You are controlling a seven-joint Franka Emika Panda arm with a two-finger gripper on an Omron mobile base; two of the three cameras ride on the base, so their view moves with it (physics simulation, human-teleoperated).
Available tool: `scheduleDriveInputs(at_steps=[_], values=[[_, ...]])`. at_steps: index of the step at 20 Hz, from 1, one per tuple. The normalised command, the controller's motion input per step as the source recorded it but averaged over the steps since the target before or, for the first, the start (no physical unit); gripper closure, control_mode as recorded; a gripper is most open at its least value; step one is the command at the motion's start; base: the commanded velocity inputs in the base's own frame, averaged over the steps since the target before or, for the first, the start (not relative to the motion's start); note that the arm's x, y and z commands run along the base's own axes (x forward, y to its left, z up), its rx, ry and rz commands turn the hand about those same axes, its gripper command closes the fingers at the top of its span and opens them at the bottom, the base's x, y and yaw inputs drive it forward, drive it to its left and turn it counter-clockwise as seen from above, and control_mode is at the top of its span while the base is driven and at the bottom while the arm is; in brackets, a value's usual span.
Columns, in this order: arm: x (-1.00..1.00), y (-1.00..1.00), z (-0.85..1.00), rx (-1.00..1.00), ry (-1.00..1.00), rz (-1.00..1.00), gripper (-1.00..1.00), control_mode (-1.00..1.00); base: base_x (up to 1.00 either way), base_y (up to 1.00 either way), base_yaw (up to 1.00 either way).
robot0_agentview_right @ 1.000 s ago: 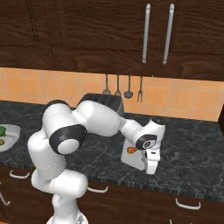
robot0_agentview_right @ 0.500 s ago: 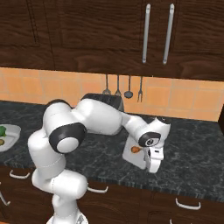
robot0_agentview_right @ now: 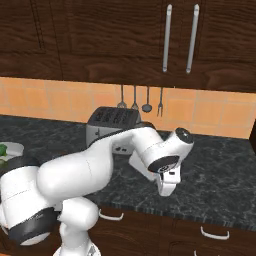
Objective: Take the meat container that has the chicken drumstick and place it on the second highest rack of the freezer. Then take the vegetable container that has the potato and broccoli and place it on the highest rack of the freezer.
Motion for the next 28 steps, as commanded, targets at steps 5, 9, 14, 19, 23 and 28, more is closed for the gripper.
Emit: scheduleDriveInputs(at_steps=[5,9,14,19,23,28], values=[[-0.32,1.0,0.48,-0.28,-0.05,0.05,1.0,-1.0,0.0,0.0,0.0],[-0.51,0.65,-0.01,-0.18,0.0,0.13,1.0,1.0,-0.25,0.13,0.05],[0.0,0.0,0.0,0.0,0.0,0.0,1.0,1.0,-0.98,0.14,-0.38],[0.0,0.0,0.0,0.0,0.0,0.0,1.0,1.0,-0.37,0.28,-0.89],[0.0,0.0,0.0,0.0,0.0,0.0,1.0,1.0,0.0,0.17,-1.0],[0.0,0.0,0.0,0.0,0.0,0.0,1.0,1.0,0.0,0.07,-1.0]])
